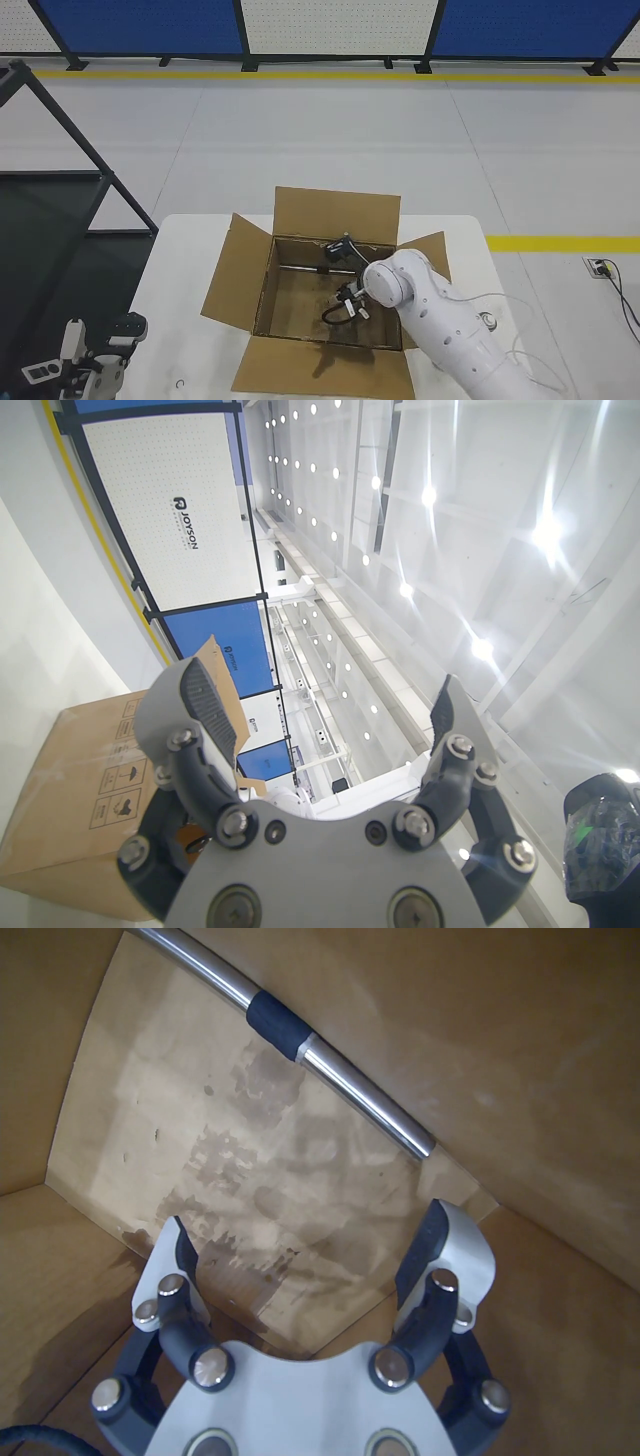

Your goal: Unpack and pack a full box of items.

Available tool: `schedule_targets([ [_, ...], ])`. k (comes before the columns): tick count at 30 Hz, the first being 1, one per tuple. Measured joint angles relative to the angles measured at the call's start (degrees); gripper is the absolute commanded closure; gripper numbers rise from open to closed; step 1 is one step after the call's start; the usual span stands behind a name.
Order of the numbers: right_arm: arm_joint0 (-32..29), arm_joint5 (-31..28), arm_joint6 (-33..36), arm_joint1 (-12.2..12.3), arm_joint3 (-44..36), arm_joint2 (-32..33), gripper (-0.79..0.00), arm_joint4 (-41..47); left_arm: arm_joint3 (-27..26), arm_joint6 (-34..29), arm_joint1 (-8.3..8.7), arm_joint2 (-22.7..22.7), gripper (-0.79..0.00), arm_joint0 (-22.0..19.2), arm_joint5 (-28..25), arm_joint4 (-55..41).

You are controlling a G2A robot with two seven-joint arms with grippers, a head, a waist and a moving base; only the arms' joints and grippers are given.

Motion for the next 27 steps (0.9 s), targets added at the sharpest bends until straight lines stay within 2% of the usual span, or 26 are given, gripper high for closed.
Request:
schedule_targets([
  [2,0.1,0.0,-0.5,-0.1,0.3,-0.1,-0.271,-0.3,0.0,0.0,0.0,0.0,-0.785,0.0,0.0,0.0],
  [5,0.1,0.4,-1.1,-0.2,0.2,-0.2,-0.28,-1.8,0.0,0.0,0.0,0.0,-0.785,0.0,0.0,0.0],
  [8,-0.3,0.8,-1.7,-0.1,-0.7,-0.5,-0.342,-3.8,0.0,0.0,0.0,0.0,-0.785,0.0,0.0,0.0],
  [12,-1.9,-7.2,-5.1,0.8,-3.1,-1.0,-0.376,-8.9,0.0,0.0,0.0,0.0,-0.785,0.0,0.0,0.0],
  [13,-2.4,-8.1,-5.7,1.0,-3.5,-0.6,-0.437,-9.1,0.0,0.0,0.0,0.0,-0.785,0.0,0.0,0.0],
  [14,-2.8,-8.7,-6.2,1.2,-4.1,-0.1,-0.588,-9.3,0.0,0.0,0.0,0.0,-0.785,0.0,0.0,0.0],
  [17,-4.6,-10.5,-7.1,2.0,-7.0,1.5,-0.606,-9.7,0.0,0.0,0.0,0.0,-0.785,0.0,0.0,0.0],
  [19,-6.2,-11.2,-7.4,2.5,-9.8,2.3,-0.73,-11.0,0.0,0.0,0.0,0.0,-0.785,0.0,0.0,0.0],
  [20,-7.0,-11.4,-7.5,2.8,-11.1,2.5,-0.76,-12.0,0.0,0.0,0.0,0.0,-0.785,0.0,0.0,0.0],
  [27,-12.2,-15.0,-8.9,4.6,-18.9,5.5,-0.754,-15.9,0.0,0.0,0.0,0.0,-0.785,0.0,0.0,0.0],
])
